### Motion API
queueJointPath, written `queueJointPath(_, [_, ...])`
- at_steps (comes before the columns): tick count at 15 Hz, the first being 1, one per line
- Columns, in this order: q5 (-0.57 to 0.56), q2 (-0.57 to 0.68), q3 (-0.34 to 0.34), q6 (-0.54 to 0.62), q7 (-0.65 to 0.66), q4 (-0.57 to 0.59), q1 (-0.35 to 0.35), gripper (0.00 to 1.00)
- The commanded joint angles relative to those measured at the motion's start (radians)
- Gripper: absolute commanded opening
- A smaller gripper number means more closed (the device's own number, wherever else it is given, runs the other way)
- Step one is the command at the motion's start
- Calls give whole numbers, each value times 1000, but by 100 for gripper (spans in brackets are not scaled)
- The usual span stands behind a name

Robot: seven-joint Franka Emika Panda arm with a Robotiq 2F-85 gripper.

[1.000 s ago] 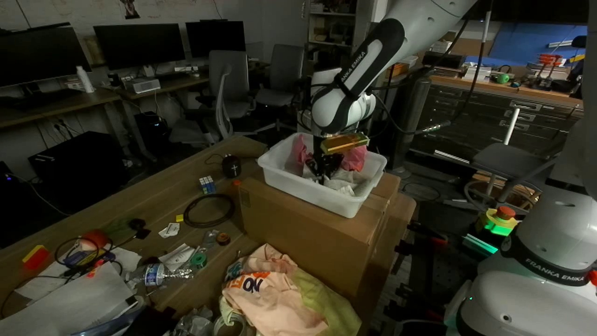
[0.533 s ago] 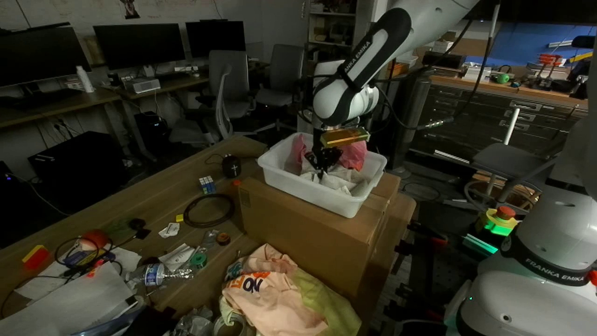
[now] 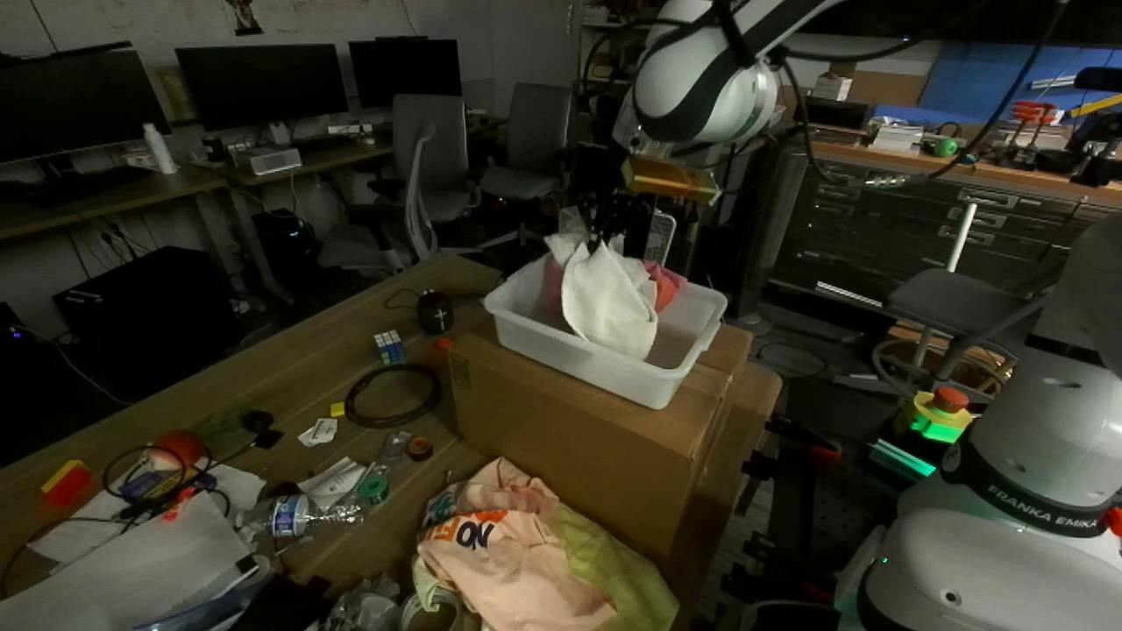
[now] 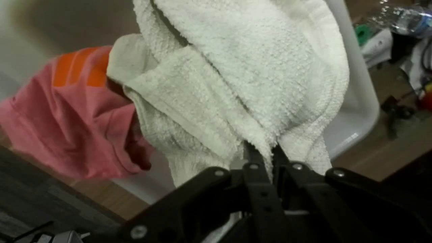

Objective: Move the shirts and towels from the storage box and put them on the table

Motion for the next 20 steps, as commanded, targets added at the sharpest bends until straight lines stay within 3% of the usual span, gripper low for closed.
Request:
queueJointPath(1, [77, -247, 17, 21, 11, -98, 2, 3])
queueJointPath(7, [149, -481, 60, -1, 53, -118, 14, 3])
queueJointPath(11, [147, -547, 98, -41, 84, -103, 19, 3])
queueJointPath(16, [123, -545, 136, -308, 28, -68, 75, 3])
queueJointPath(20, [148, -522, 174, -490, -19, -50, 158, 3])
